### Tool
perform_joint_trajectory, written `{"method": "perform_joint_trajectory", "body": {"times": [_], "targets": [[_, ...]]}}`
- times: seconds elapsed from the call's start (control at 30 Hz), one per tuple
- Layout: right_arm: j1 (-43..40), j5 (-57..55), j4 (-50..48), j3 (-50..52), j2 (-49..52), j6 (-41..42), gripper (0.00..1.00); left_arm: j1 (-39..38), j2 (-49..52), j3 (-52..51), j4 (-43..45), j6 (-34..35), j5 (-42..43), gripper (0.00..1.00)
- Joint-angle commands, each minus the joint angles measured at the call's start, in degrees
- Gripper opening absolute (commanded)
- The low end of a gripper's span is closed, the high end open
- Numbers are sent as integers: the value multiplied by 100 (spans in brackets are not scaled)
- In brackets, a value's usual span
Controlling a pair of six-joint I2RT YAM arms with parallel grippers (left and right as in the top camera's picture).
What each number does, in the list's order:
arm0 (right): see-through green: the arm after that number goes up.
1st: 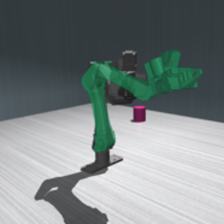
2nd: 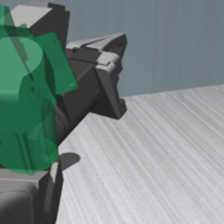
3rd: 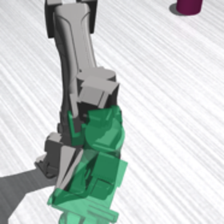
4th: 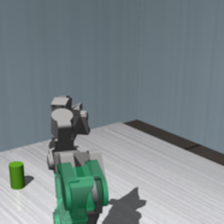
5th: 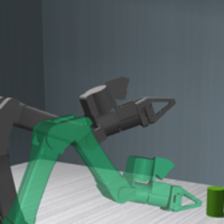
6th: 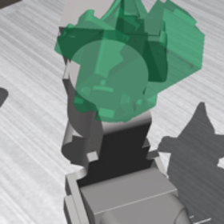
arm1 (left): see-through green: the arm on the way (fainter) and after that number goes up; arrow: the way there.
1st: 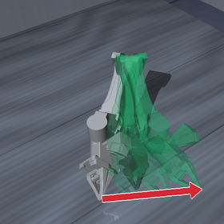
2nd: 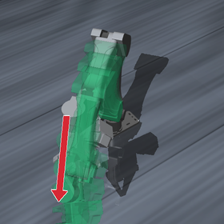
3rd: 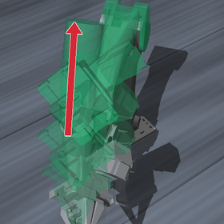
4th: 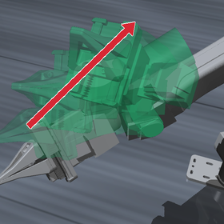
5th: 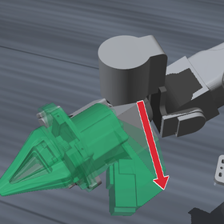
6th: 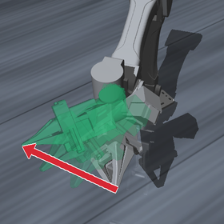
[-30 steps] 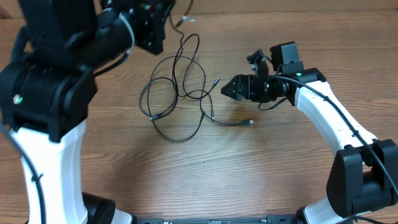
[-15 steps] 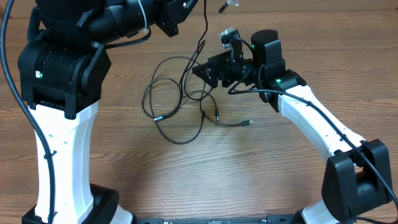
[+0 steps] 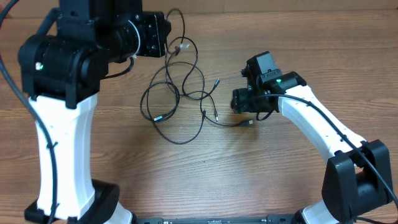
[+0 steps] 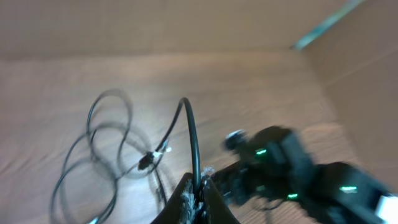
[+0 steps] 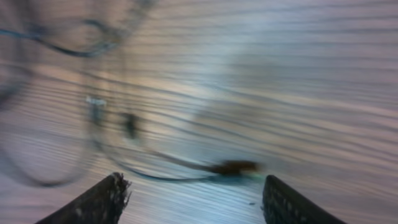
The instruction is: Untangle cables
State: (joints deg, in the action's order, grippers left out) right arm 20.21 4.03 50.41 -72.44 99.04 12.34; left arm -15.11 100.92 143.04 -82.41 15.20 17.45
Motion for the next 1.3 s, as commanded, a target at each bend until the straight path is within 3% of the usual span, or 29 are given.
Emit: {"method": "perform_joint_trajectory", "body": {"times": [0.0, 0.13, 0.2, 0.27, 0.3, 0.33, 0.63, 0.87, 1.1, 1.27], "targets": [[-155, -1215, 229, -37, -107, 302, 67, -2, 595, 2, -531, -151, -367, 4], [-531, -1097, 295, -37, -107, 551, 67, -81, 1381, 2, -1298, -400, -264, 5], [-706, -841, 291, -37, -107, 549, 68, -98, 1696, -4, -1440, -446, -262, 11], [-774, -752, 291, -37, -109, 546, 68, -116, 1878, -7, -1423, -498, -264, 29], [-804, -734, 295, -37, -109, 546, 71, -118, 2002, -7, -1351, -568, -262, 47], [-802, -734, 284, -37, -107, 546, 72, -116, 2140, -7, -1252, -680, -280, 54], [-802, -732, 249, -37, -109, 546, 74, -146, 3101, -7, -155, -522, -431, 53], [-802, -732, 247, -37, -107, 546, 74, -404, 4131, -7, 592, 378, 245, 50], [-802, -732, 254, -37, -107, 546, 74, -595, 4870, -7, 573, 1497, 1123, 49], [-802, -734, 267, -37, -107, 546, 74, -645, 5119, -9, 597, 1808, 1259, 44]]}}
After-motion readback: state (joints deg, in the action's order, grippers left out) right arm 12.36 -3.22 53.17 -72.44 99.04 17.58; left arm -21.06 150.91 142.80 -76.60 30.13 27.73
